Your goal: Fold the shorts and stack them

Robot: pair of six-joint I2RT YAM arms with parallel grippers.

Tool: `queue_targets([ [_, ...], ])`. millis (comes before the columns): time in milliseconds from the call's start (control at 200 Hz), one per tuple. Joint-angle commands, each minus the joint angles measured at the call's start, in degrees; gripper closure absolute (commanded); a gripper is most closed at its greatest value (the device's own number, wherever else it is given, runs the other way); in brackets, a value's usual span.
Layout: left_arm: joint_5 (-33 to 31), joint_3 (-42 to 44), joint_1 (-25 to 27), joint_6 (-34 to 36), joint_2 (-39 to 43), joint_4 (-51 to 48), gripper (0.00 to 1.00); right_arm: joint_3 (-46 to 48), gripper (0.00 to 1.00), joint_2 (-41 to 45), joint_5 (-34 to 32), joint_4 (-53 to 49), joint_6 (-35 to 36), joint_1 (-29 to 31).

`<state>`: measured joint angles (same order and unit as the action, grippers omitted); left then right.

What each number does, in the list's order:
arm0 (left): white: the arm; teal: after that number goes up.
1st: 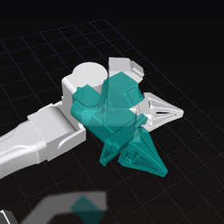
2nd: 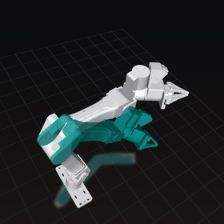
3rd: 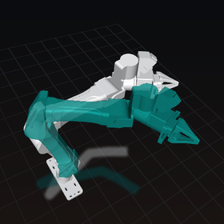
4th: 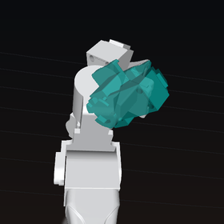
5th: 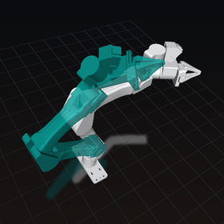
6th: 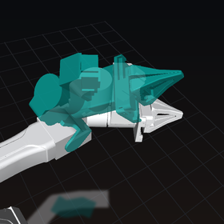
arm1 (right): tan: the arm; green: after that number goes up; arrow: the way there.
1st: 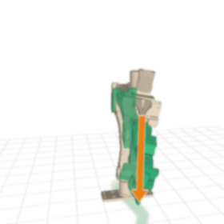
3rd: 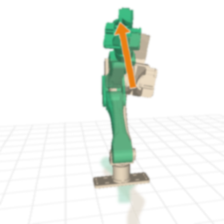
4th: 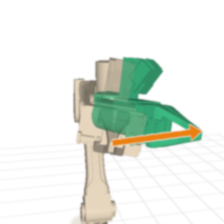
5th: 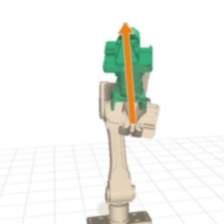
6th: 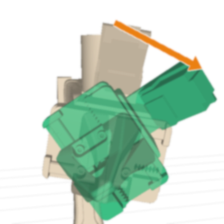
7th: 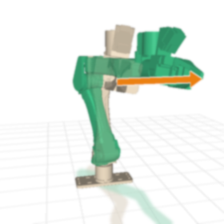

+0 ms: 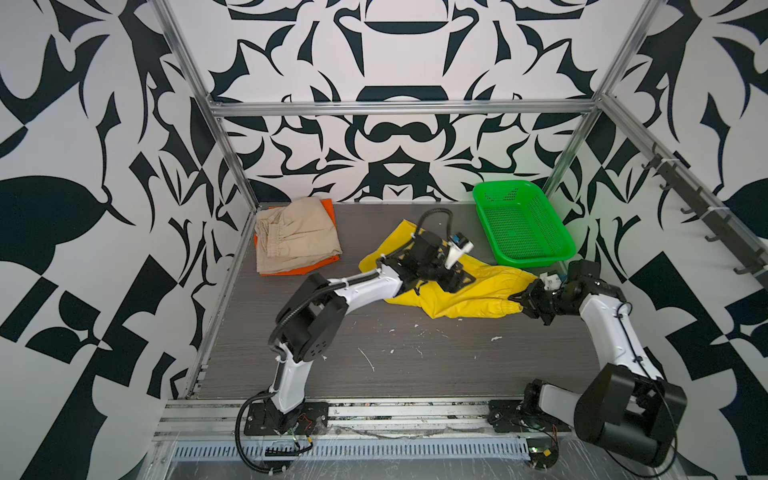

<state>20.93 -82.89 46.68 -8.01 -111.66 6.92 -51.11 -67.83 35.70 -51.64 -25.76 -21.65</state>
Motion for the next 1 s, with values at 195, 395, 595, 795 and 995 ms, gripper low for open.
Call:
queue_targets([
  [195, -6.62, -3.46, -14.98, -18.11, -0.74, -25.80, 0.31, -20.35, 0.96, -1.87, -16.14, -25.15, 12.85, 3.48],
  [395, -2.31, -4.91, -17.78, -20.23, -7.16, -29.79, 0.30, -34.87, 0.97, -8.80, -25.52, -31.02, 11.30, 12.33],
  [595, 5.92, 0.10, -17.84, -25.89, -9.04, -20.84, 0.32, -46.77, 0.99, -16.43, -32.16, -34.04, 7.51, 23.77],
  [795, 4.83, 2.88, -17.76, -26.35, -11.05, -19.75, 0.52, -59.21, 0.99, -25.18, -37.97, -37.14, 3.46, 35.95],
  [995, 5.20, 5.17, -17.75, -27.00, -11.05, -17.79, 0.70, -69.76, 0.99, -35.27, -42.26, -40.16, 0.62, 45.56],
])
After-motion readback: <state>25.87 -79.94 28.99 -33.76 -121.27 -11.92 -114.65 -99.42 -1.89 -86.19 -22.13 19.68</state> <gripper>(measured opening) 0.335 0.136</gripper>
